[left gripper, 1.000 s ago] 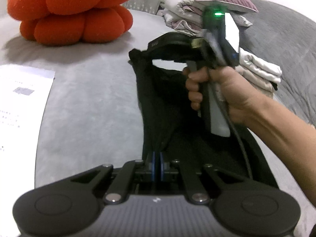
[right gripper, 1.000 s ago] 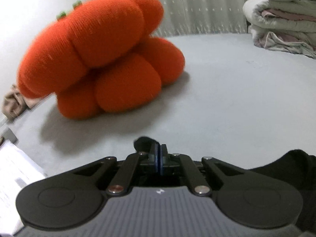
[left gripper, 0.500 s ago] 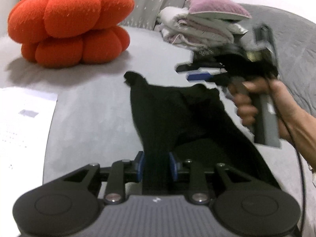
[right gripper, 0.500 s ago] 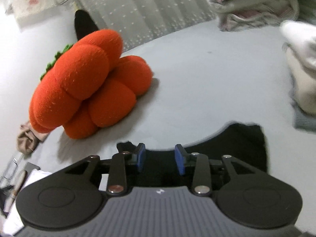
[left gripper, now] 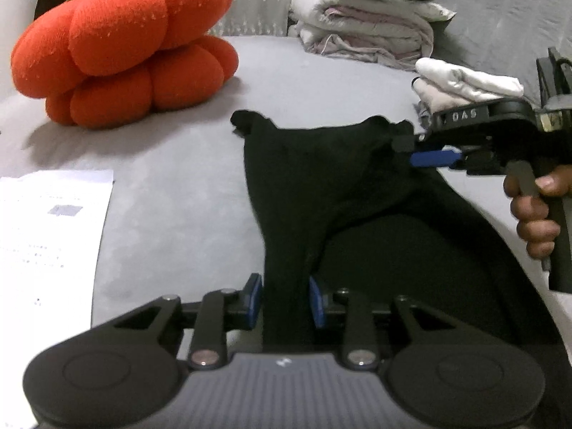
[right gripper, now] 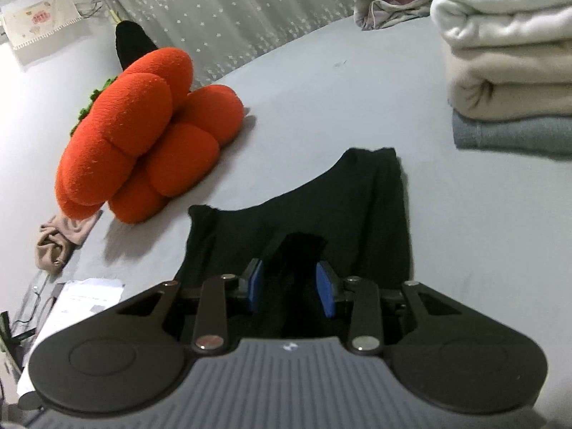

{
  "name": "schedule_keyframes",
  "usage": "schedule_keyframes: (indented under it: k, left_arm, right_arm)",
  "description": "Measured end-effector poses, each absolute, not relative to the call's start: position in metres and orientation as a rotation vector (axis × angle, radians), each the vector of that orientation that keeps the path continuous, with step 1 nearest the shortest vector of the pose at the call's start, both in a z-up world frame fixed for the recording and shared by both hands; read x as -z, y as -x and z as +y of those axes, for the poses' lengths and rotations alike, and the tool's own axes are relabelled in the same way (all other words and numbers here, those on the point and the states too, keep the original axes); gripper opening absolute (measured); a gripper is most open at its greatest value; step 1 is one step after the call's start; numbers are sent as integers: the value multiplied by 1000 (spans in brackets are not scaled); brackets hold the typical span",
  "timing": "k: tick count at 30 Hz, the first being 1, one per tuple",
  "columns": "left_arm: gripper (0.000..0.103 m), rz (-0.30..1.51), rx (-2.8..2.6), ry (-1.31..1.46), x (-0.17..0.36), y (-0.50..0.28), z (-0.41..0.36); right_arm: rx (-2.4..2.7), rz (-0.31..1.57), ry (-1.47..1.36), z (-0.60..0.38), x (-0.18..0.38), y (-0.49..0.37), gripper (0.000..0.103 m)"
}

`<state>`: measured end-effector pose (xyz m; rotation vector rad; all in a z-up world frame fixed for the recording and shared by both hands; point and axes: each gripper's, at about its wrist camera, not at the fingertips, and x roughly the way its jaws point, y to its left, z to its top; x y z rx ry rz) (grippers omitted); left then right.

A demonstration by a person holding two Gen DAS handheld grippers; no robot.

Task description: Fold clothes

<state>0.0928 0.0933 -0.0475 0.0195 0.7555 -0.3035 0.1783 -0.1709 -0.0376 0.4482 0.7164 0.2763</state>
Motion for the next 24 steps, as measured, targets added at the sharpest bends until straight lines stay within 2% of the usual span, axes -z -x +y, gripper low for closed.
schedule_keyframes:
  k: [6, 8, 9, 10, 14, 17, 19, 24]
  left_arm:
    - [30, 674, 373, -30, 45, -88, 86]
    - [30, 680, 380, -58, 48, -87, 81]
    - [30, 693, 373, -71, 50, -88, 79]
    - [30, 710, 363, -84, 53, -88, 78]
    - [30, 728, 351, -89, 53, -88, 78]
    - [35, 752, 359, -86, 53, -88, 81]
    - [36, 764, 364, -88, 52, -87, 82]
    - [37, 805, 386, -58, 47, -79, 89]
  right_arm:
    - [-312, 734, -428, -161, 45, -163, 37]
    - [-323, 741, -417, -157, 48, -158, 30]
    - [-329, 744, -412, -155, 49, -155, 15]
    - [-335, 748, -406, -153, 51, -153, 6]
    - [-320, 746, -383, -152, 46, -139, 6]
    - [-321, 758, -386, -153, 41, -127, 6]
    - [-323, 765, -389, -154, 37, -119, 15]
    - [-325, 784, -394, -157, 29, -99, 16]
